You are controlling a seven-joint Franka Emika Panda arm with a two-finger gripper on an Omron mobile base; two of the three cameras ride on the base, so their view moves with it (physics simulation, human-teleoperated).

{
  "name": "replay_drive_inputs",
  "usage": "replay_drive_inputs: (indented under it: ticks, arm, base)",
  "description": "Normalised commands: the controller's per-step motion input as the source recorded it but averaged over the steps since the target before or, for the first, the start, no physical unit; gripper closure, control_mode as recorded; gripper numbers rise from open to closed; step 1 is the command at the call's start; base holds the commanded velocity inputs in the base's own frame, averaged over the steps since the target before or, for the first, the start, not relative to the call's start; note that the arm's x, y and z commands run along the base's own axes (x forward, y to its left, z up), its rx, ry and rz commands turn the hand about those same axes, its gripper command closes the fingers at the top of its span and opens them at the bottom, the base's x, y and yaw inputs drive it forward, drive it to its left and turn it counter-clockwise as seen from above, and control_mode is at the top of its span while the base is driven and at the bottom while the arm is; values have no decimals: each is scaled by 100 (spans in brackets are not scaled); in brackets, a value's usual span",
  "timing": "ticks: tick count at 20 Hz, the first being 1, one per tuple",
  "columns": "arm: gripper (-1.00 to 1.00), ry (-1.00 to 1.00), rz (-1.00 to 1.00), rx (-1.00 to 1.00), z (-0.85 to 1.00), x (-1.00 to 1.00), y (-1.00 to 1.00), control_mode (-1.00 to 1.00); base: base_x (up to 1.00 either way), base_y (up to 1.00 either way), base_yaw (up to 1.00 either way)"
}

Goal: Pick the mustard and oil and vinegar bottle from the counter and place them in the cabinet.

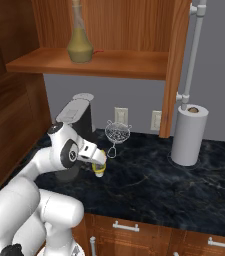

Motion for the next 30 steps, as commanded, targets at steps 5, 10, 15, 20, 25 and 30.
replay_drive_inputs:
  ticks: [5, 10, 15, 20, 25, 30]
  arm:
    - [-100, 0, -10, 0, -33, 8, 22, -100]
    - [-100, 0, -11, 0, -32, 1, 34, -100]
    - [-100, 0, -11, 0, -28, 19, 25, -100]
    - [-100, 0, -10, -1, -25, 41, 19, -100]
    - [-100, 0, -9, 0, -31, 35, 32, -100]
    - [-100, 0, -9, 0, -29, 14, 39, -100]
  base:
    - [0, 0, 0]
    - [0, 0, 0]
    - [0, 0, 0]
    - [0, 0, 0]
    - [0, 0, 0]
    - [0, 0, 0]
